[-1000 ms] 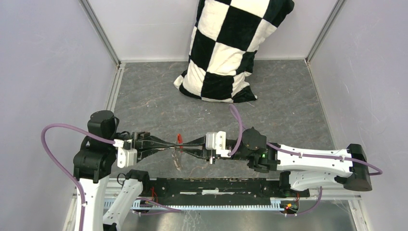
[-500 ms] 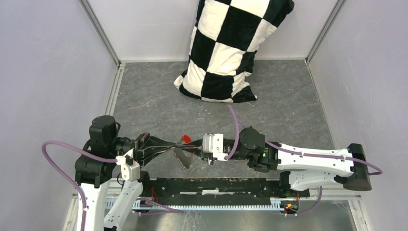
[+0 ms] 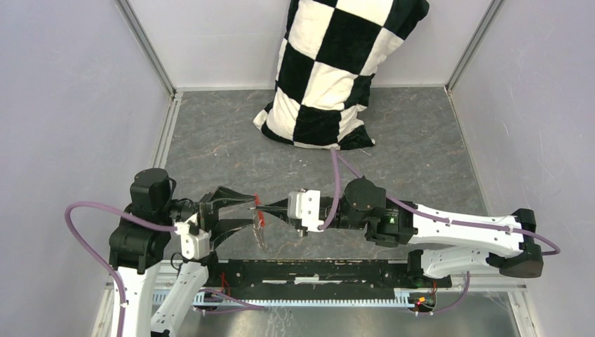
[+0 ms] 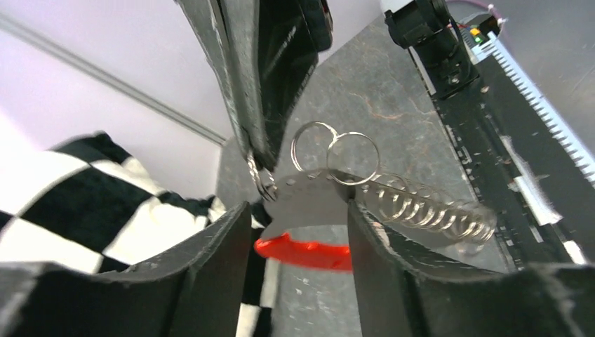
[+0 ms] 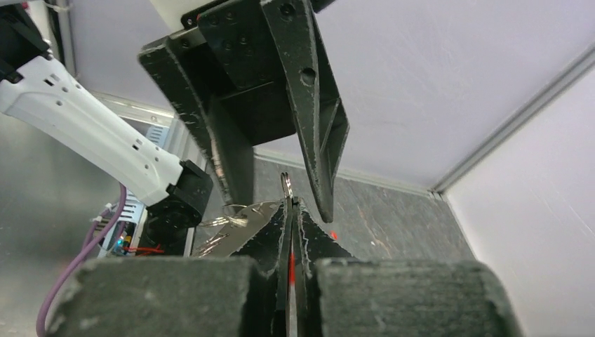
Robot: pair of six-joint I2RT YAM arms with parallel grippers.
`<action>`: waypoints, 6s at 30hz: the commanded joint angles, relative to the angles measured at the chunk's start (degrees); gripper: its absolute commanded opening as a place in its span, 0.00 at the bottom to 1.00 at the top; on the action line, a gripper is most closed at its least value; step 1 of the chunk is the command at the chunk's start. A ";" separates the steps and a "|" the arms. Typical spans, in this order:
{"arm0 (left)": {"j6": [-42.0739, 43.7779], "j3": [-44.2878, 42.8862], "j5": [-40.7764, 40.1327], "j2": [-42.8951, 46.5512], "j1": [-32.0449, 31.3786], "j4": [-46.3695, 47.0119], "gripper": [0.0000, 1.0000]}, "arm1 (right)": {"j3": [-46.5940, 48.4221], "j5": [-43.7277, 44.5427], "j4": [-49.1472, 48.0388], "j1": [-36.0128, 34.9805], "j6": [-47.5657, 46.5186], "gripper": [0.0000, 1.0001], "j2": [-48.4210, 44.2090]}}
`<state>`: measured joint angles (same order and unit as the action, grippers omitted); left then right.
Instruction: Put the keys on the keyring
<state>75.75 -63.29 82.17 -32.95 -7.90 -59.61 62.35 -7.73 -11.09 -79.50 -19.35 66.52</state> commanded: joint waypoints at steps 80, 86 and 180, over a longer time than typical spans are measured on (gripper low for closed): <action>4.29 -7.82 -0.27 0.76 -1.24 -17.51 0.37 | -10.84 -16.36 -24.39 -0.27 -18.94 0.01 -1.67; 1.23 -7.82 -0.17 0.69 -1.24 -15.22 0.34 | -11.24 -16.28 -26.72 -0.27 -17.42 0.01 0.17; -16.48 4.31 -18.36 0.24 -1.67 -5.64 0.25 | 0.89 -28.63 17.15 30.62 16.72 0.44 43.27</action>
<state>56.47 -57.49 63.99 -33.23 -9.45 -64.69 63.77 -34.06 8.36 -48.64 -3.05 108.97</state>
